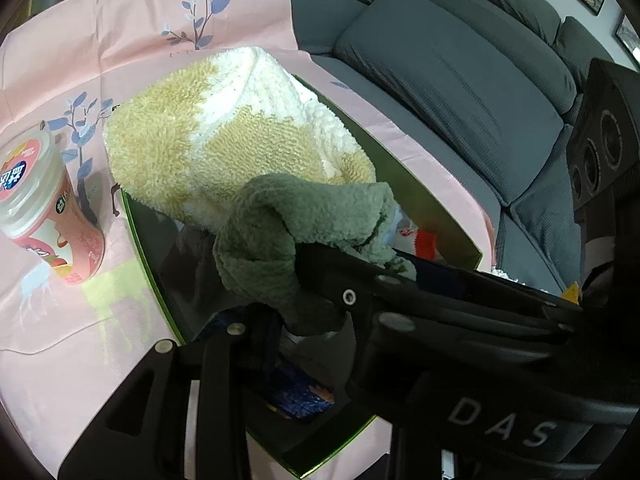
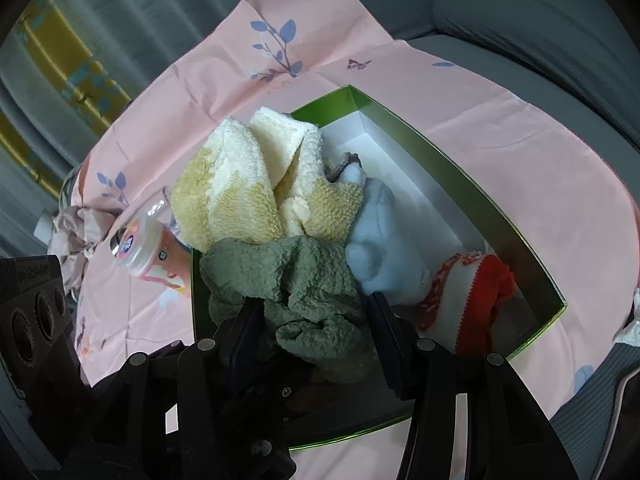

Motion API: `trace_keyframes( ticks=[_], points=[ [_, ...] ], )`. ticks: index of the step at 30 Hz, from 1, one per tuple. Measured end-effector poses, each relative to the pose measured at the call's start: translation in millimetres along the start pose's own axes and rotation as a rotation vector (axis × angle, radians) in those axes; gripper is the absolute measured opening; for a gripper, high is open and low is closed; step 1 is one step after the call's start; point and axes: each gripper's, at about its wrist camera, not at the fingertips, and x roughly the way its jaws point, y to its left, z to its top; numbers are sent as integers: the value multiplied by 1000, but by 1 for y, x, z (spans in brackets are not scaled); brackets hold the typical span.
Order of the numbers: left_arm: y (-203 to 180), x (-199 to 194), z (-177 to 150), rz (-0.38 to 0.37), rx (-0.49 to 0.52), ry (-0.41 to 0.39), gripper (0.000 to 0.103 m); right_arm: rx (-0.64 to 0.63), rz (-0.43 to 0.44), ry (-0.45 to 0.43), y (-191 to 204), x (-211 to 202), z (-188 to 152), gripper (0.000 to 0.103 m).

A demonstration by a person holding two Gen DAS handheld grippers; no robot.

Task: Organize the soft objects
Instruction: 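Carry the green cloth over the green box and lower it, then open the right gripper to drop the cloth and withdraw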

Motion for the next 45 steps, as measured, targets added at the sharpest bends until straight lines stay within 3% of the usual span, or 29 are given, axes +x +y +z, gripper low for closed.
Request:
trace_keyframes(
  ticks=[11,21,24,29,33,39,45],
  points=[
    [-5,5,2,41,17,26,38,23,-10,3,-6,2,1,57],
    [-6,4,0,74,26,29,56,38,-2,1,-8,1,2,58],
    [-6,1,0,73,29,28,60,39,-7,-11,-8,-2,1,63],
    [-7,-5,-1,103,36,8,71,37,-19,-28,-7,-7,2,65],
    [-7,-13,-1,111,38,-14,78,38,-40,-59,-6,-14,2,76],
    [-10,-31,-2,132,64,-65,89,40,-57,-104,-5,-26,2,83],
    [-7,-53,-2,114,49,-114,90,55,-57,-157,-8,-42,2,87]
  ],
)
